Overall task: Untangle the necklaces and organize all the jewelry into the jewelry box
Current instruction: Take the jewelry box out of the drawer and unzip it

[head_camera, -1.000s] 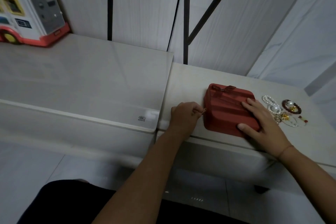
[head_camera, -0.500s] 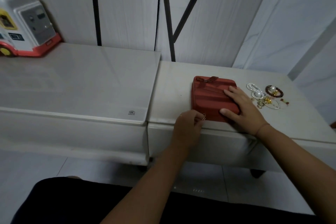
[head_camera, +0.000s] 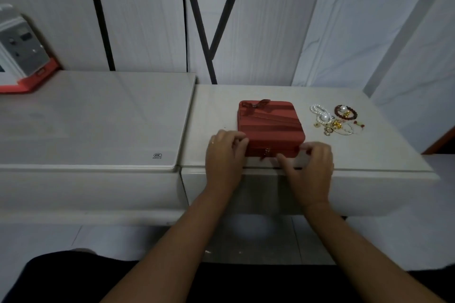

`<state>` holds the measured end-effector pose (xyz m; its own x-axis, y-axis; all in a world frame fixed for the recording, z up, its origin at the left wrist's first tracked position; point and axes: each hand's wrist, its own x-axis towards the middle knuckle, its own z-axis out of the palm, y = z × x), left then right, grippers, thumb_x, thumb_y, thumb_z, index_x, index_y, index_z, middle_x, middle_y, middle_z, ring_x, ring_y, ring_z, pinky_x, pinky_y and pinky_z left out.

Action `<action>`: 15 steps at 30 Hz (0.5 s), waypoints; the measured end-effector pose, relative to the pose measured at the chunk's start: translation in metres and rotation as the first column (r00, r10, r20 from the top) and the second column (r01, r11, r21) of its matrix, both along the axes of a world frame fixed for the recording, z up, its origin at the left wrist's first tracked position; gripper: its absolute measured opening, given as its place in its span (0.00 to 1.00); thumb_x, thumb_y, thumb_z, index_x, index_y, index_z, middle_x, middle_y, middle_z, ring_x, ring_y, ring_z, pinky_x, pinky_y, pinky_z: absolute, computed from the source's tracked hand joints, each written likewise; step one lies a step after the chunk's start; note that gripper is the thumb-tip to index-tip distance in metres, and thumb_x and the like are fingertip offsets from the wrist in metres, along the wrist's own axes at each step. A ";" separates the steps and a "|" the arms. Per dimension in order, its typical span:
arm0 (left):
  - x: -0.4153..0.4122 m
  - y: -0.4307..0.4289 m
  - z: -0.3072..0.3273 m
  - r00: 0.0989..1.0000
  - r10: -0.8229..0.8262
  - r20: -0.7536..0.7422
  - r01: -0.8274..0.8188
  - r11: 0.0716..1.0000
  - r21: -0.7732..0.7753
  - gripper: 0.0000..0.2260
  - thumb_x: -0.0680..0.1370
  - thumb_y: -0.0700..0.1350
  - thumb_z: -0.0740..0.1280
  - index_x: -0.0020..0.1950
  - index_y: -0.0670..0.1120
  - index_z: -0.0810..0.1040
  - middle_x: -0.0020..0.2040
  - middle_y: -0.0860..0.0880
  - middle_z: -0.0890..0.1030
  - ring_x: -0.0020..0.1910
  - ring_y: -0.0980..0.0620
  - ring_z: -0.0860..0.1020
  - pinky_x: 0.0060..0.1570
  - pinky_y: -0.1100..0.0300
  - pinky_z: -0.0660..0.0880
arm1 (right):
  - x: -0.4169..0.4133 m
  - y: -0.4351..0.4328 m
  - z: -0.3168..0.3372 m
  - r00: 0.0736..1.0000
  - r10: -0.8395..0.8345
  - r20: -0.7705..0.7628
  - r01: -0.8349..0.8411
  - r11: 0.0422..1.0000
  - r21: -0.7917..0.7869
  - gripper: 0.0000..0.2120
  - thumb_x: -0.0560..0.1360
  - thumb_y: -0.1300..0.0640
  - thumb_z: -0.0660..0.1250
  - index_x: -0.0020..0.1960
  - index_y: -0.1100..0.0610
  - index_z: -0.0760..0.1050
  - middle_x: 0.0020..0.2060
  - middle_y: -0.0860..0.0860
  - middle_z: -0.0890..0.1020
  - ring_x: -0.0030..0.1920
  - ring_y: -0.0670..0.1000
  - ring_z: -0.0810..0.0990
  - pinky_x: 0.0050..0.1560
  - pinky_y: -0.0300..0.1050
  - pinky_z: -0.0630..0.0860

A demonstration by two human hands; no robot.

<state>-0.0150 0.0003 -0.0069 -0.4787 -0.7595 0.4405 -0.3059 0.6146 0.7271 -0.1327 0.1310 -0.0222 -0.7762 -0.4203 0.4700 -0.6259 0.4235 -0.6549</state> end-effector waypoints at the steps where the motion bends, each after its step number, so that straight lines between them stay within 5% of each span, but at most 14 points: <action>1: -0.001 -0.004 0.005 1.000 0.019 0.013 -0.019 0.999 -0.028 0.07 0.80 0.47 0.61 0.51 0.47 0.78 0.49 0.49 0.76 0.48 0.52 0.73 0.51 0.52 0.74 | 0.008 -0.001 -0.005 1.000 -0.028 -0.009 0.028 1.000 0.008 0.22 0.66 0.45 0.76 0.51 0.55 0.71 0.49 0.48 0.70 0.51 0.47 0.69 0.55 0.52 0.71; 6: -0.025 -0.014 0.033 0.981 -0.095 0.169 0.117 0.985 -0.126 0.19 0.81 0.49 0.50 0.64 0.47 0.75 0.64 0.47 0.74 0.64 0.50 0.69 0.66 0.52 0.61 | 0.028 -0.024 -0.015 0.997 -0.076 0.010 0.075 0.996 0.049 0.14 0.68 0.45 0.75 0.45 0.54 0.79 0.45 0.51 0.78 0.48 0.52 0.73 0.53 0.48 0.60; 9: -0.046 -0.017 0.037 0.926 -0.177 0.332 0.235 0.961 -0.144 0.20 0.83 0.48 0.49 0.73 0.47 0.66 0.74 0.48 0.65 0.75 0.50 0.59 0.73 0.52 0.49 | 0.031 -0.037 -0.016 0.989 -0.146 0.005 0.146 0.987 0.060 0.13 0.67 0.46 0.76 0.44 0.54 0.80 0.42 0.53 0.80 0.46 0.55 0.76 0.50 0.47 0.59; 15: -0.063 -0.018 0.026 0.792 -0.166 0.588 0.317 0.935 -0.162 0.22 0.84 0.52 0.48 0.77 0.48 0.59 0.78 0.48 0.57 0.77 0.49 0.51 0.74 0.52 0.43 | 0.032 -0.047 -0.022 0.977 -0.205 0.054 0.206 0.979 -0.012 0.08 0.67 0.53 0.76 0.40 0.55 0.79 0.39 0.53 0.80 0.42 0.56 0.77 0.48 0.46 0.61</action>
<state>-0.0776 -0.0177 0.0192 -0.8495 -0.4918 0.1908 -0.4276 0.8538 0.2971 -0.1005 0.0838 -0.0440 -0.8687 -0.2417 0.4323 -0.4916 0.5278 -0.6926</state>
